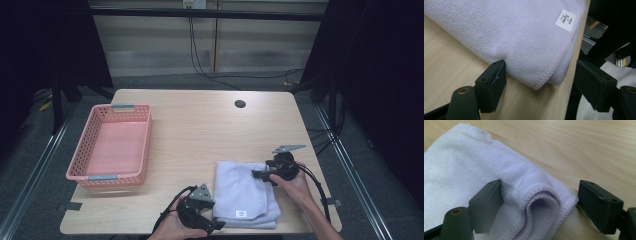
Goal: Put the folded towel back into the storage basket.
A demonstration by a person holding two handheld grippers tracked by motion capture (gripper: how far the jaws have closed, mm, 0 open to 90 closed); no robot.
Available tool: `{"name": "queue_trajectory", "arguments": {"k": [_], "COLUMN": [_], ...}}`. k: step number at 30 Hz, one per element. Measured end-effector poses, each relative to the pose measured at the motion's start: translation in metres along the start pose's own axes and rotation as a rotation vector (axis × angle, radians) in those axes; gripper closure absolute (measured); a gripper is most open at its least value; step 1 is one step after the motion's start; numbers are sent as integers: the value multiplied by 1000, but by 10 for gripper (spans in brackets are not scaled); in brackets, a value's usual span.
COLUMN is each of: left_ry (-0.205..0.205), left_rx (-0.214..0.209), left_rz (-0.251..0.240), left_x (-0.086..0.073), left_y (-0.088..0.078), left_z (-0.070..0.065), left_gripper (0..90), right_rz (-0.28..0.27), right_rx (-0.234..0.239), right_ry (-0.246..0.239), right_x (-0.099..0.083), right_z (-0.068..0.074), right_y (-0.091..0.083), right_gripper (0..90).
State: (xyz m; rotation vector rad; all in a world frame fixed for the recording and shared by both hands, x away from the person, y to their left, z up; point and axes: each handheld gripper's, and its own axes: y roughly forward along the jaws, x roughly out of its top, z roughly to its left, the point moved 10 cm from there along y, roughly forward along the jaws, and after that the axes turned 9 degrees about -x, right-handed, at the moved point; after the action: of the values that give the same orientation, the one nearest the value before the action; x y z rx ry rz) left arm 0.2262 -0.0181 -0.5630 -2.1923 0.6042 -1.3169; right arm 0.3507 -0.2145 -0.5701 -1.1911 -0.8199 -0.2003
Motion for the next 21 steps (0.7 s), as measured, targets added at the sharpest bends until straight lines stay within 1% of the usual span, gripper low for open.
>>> {"name": "queue_trajectory", "arguments": {"k": [1,2,3,4,5,6,7,8,9,10,11,12,13,14,15,16,19,20,21], "left_ry": [0,3,8,8,16,32,40,34,41,49,55,56,52,59,44,43,7,11,11], "left_rx": [12,1,5,10,23,39,51,60,71,81,87,83,90,88,84,75,34,32,32], "left_rz": [-5,-9,-8,-11,-9,10,3,7,8,17,23,23,17,34,34,39,20,34,34], "left_x": [0,0,0,1,1,1,2,2,3,2,2,2,3,2,3,3,3,2,2], "left_y": [1,1,2,3,4,3,4,3,3,2,1,2,2,2,2,2,1,-1,-1], "left_z": [1,0,0,-1,-1,0,2,3,4,6,6,6,6,6,5,6,8,10,10], "left_gripper": [256,250,250,253,254,291,319,364,401,451,484,543,598,637,673,696,733,738,743], "right_rz": [3,3,2,0,1,1,6,7,10,12,11,16,21,17,21,21,16,18,21], "right_rx": [5,5,0,-6,-1,1,-3,-12,-10,6,2,27,53,60,70,84,95,95,97], "right_ry": [3,4,-6,-14,-9,-20,-26,-23,-29,-41,-41,-42,-36,-37,-31,-19,-16,-21,-16], "right_x": [-1,-1,-1,-1,-1,-1,-1,-2,-2,-3,-3,-4,-4,-4,-5,-6,-5,-5,-4], "right_z": [0,0,0,-1,-1,0,1,2,4,6,7,10,12,14,16,17,18,18,18], "right_y": [0,0,0,1,2,2,1,1,1,0,-1,-2,-2,-2,-3,-4,-4,-4,-5], "right_gripper": [192,191,184,177,177,184,188,222,282,312,340,456,506,540,580,616,649,654,659]}}
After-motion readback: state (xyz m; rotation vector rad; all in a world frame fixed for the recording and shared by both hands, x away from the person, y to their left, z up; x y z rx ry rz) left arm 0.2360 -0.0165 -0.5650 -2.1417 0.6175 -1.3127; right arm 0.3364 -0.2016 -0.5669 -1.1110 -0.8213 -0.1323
